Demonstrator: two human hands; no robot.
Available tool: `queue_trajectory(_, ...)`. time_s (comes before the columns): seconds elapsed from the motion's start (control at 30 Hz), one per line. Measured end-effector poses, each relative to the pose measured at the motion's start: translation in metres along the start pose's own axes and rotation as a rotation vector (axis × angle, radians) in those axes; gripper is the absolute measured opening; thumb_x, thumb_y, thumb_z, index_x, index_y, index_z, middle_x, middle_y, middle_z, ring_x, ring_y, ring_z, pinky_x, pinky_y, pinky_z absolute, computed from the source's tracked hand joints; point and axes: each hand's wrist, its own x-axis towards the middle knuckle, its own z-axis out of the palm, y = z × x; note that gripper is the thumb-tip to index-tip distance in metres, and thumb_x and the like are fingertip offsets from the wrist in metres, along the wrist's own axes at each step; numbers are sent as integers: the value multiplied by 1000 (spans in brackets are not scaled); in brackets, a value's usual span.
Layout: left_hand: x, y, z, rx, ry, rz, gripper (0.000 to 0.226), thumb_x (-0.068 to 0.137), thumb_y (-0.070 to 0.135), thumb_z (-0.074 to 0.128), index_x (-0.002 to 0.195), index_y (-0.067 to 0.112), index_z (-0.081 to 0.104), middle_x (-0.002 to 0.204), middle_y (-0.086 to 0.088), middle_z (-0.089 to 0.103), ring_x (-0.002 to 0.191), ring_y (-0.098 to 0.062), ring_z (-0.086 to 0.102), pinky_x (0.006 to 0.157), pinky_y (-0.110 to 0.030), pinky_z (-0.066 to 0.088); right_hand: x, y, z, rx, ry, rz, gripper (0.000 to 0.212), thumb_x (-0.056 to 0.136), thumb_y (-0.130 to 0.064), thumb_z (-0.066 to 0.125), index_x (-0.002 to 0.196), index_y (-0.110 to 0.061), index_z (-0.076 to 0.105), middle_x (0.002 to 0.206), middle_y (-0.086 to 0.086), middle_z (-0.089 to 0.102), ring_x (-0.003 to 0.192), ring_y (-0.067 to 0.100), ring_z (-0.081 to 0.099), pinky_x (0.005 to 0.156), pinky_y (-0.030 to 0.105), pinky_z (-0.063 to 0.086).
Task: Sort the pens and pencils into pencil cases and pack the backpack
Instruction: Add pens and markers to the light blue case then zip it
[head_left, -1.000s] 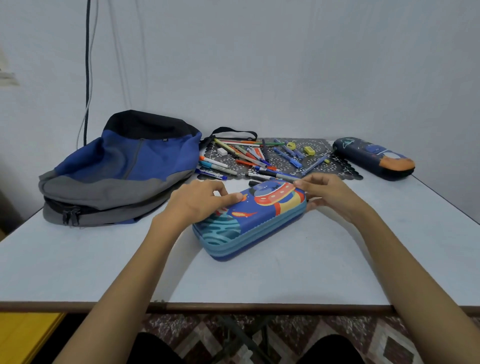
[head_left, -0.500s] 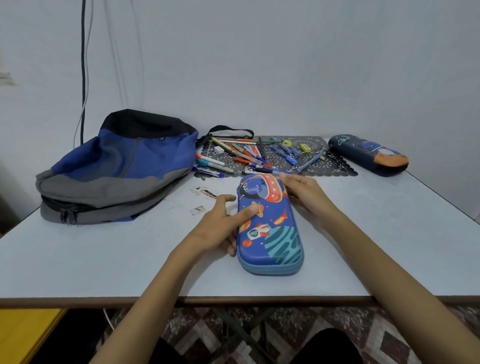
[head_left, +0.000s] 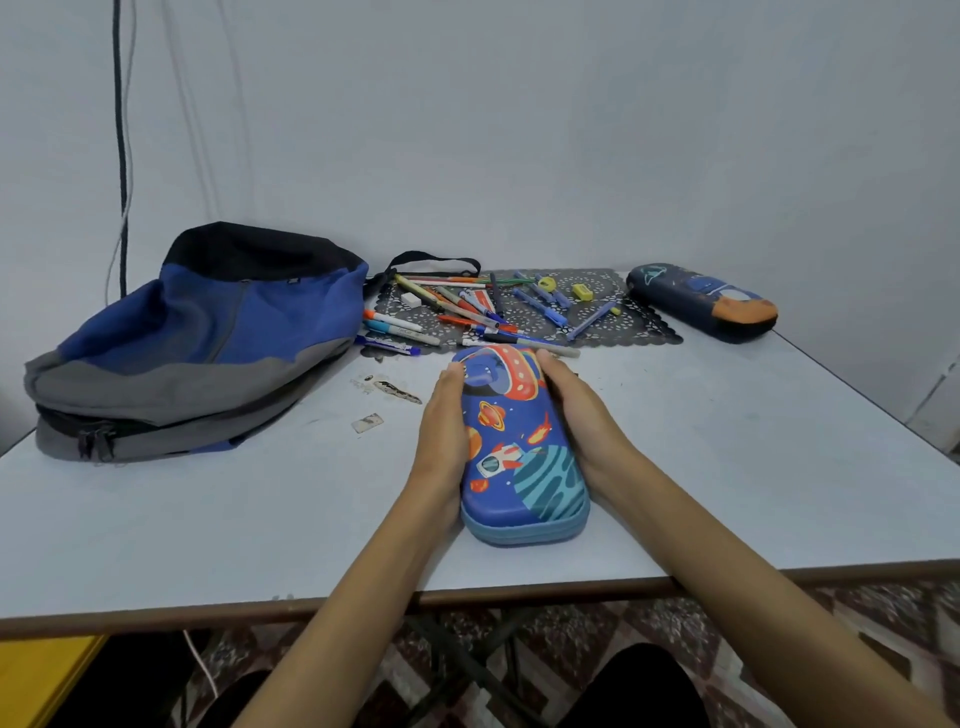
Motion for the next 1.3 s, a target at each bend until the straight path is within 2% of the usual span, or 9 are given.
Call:
queue_trajectory(0.1,0,-4,6,-23,-18,11,51,96,55,43,121,16,65,110,-11,72,102,-32,69,95,-53,52,-1,-6,-4,-25,7,13,45,94,-49,51,115,-13,69,109,13,72,94,30,70,80,38,58)
queue_trajectory(0.3,-1,-16,40,-3,-55,73,51,97,52,44,126,13,58,111,-13,71,99,-31,70,85,-46,58,-11,-23,-35,-37,27,47,43,93,-50,51,100,-14,73,100,14,73,79,26,71,71,34,59)
queue_trajectory(0.53,9,-41,106,-5,-105,83,79,68,74,58,128,24,50,128,-12,59,108,-28,66,88,-51,56,-29,-58,-89,-132,158,95,40,90,-48,58,103,-12,70,98,14,73,79,27,69,78,38,55)
queue_trajectory(0.63,32,-68,137,31,-126,65,94,59,89,58,136,37,42,150,-8,40,131,-29,49,101,-53,47,-39,-71,-112,-182,191,116,35,90,-45,59,95,-12,70,88,13,74,68,24,70,66,34,57)
queue_trajectory(0.73,49,-88,166,52,-173,49,105,49,95,57,138,43,37,153,-4,36,136,-27,43,106,-51,41,-51,-86,-134,-254,234,125,31,90,-42,60,97,-12,68,81,11,74,60,22,70,54,29,59)
queue_trajectory(0.87,20,-79,199,97,-223,75,111,57,82,50,151,32,18,156,-6,27,139,-28,38,111,-50,37,-61,-104,-163,-427,316,76,34,91,-39,62,110,-13,66,84,12,74,59,21,71,49,27,56)
queue_trajectory(1.0,10,-87,228,171,-278,57,130,54,94,51,154,25,5,158,-4,19,142,-23,32,113,-43,33,-68,-118,-193,-472,377,79,36,89,-39,63,116,-15,63,87,12,74,62,21,71,50,28,56)
queue_trajectory(1.13,10,-87,252,315,-313,46,80,98,49,44,154,9,3,158,-9,13,136,-23,36,107,-32,37,-76,-127,-217,-506,417,84,40,89,-41,62,119,-15,62,88,13,73,60,22,70,49,28,56)
queue_trajectory(1.3,6,-86,267,352,-414,-35,95,90,55,48,153,10,-8,162,-8,0,142,-25,31,112,-43,37,-82,-131,-240,-514,443,88,38,88,-42,62,121,-23,61,87,11,74,60,22,71,49,29,56)
